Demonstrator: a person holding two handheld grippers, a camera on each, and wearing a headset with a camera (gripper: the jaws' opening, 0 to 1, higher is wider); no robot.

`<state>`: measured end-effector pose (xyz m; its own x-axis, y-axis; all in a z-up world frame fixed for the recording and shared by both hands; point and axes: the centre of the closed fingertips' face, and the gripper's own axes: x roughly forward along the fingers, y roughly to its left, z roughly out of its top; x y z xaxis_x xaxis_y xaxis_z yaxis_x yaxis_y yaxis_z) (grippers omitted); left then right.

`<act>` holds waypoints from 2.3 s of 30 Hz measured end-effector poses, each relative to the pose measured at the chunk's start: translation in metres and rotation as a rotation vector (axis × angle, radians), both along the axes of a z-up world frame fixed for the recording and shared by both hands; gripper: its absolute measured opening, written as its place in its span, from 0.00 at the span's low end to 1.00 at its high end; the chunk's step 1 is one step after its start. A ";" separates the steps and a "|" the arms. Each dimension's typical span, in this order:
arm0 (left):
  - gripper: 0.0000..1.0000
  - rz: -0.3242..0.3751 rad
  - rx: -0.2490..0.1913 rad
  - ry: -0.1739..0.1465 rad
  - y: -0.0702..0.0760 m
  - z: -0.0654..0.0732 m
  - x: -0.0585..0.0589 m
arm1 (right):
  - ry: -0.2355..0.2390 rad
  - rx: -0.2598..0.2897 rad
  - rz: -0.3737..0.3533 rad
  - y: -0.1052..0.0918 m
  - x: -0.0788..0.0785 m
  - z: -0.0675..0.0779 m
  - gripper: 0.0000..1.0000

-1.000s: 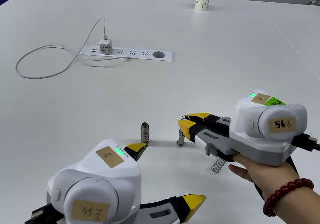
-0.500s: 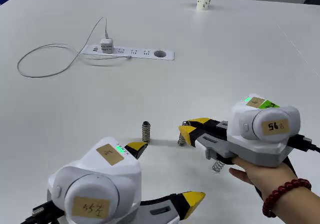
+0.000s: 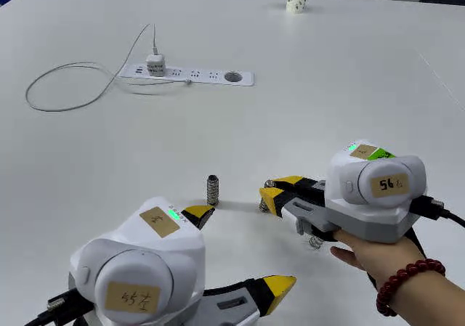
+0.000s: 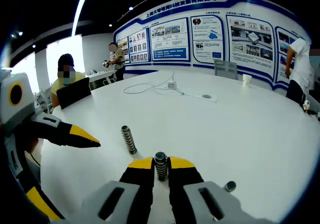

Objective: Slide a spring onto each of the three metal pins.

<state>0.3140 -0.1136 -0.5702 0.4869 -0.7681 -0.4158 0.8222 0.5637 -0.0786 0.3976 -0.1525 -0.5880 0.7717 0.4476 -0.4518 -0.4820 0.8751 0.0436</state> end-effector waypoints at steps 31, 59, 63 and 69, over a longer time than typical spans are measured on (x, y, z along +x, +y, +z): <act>0.66 0.028 0.003 0.008 0.002 0.003 0.005 | -0.026 0.101 -0.052 -0.018 -0.015 0.044 0.27; 0.48 -0.058 0.046 0.026 -0.042 -0.011 0.001 | -0.027 0.065 -0.111 -0.074 -0.046 0.053 0.34; 0.44 -0.064 0.053 0.030 -0.048 -0.016 0.003 | -0.029 0.048 -0.103 -0.078 -0.050 0.052 0.34; 0.42 -0.084 0.055 0.031 -0.060 -0.021 0.003 | -0.012 0.051 -0.098 -0.084 -0.056 0.046 0.36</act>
<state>0.3173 -0.1741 -0.5915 0.4077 -0.7815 -0.4722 0.8645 0.4968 -0.0759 0.3418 -0.2364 -0.5416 0.8184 0.3916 -0.4205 -0.3946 0.9150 0.0839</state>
